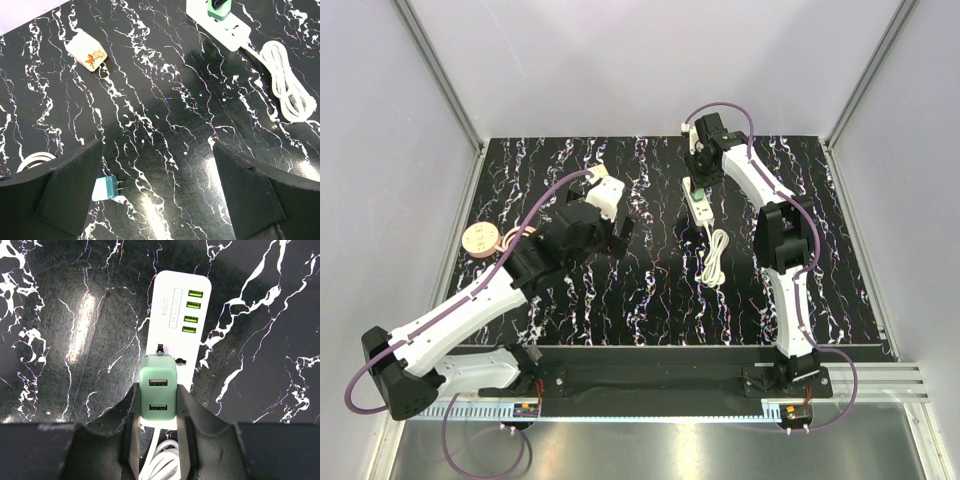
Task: Insert the plug
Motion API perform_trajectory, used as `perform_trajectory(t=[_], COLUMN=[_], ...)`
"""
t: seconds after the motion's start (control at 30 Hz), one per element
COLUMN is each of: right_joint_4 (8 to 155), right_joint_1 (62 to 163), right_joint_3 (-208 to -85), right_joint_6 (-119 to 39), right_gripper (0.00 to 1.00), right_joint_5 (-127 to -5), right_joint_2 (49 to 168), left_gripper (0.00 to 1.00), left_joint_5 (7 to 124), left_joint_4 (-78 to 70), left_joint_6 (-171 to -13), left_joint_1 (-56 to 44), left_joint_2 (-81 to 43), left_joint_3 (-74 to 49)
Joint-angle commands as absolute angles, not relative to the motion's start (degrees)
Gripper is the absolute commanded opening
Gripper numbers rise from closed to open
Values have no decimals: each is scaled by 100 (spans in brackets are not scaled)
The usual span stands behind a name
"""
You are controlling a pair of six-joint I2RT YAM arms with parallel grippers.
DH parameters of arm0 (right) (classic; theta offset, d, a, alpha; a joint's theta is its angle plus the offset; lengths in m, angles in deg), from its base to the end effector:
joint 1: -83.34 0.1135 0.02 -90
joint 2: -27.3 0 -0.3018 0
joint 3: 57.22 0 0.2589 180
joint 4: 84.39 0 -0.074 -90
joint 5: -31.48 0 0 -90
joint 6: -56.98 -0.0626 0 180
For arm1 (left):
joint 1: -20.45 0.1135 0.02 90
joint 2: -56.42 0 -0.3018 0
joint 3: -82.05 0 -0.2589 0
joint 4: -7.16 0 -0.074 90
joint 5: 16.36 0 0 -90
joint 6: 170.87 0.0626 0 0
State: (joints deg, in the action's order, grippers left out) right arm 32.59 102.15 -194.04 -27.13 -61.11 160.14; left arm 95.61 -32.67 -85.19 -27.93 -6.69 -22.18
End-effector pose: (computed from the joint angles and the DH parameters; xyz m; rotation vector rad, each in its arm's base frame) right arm 0.5232 0.1812 0.2357 -0.5734 2.5424 0.1397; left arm 0.1859 -0.1740 0.3791 0.5302 1.9423 -0.1942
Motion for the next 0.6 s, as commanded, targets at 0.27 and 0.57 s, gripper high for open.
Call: perform_trajectory(t=[0.27,0.57], right_joint_4=[3256,3238], right_joint_1=[10241,10250], right_joint_3=[-19850,-19885], right_joint_6=[-2687,-2704], right_gripper=[0,0], right_joint_5=[-6045,-6036], right_joint_2=[15861,15966], left_gripper=[99,99], left_joint_5=[9728,9701], left_joint_4=[-3014,-3023], left_joint_6=[-8430,-8421], left_joint_1=[-2825,-2825], left_joint_2=[-695,-677], left_joint_3=[-2145,-2127])
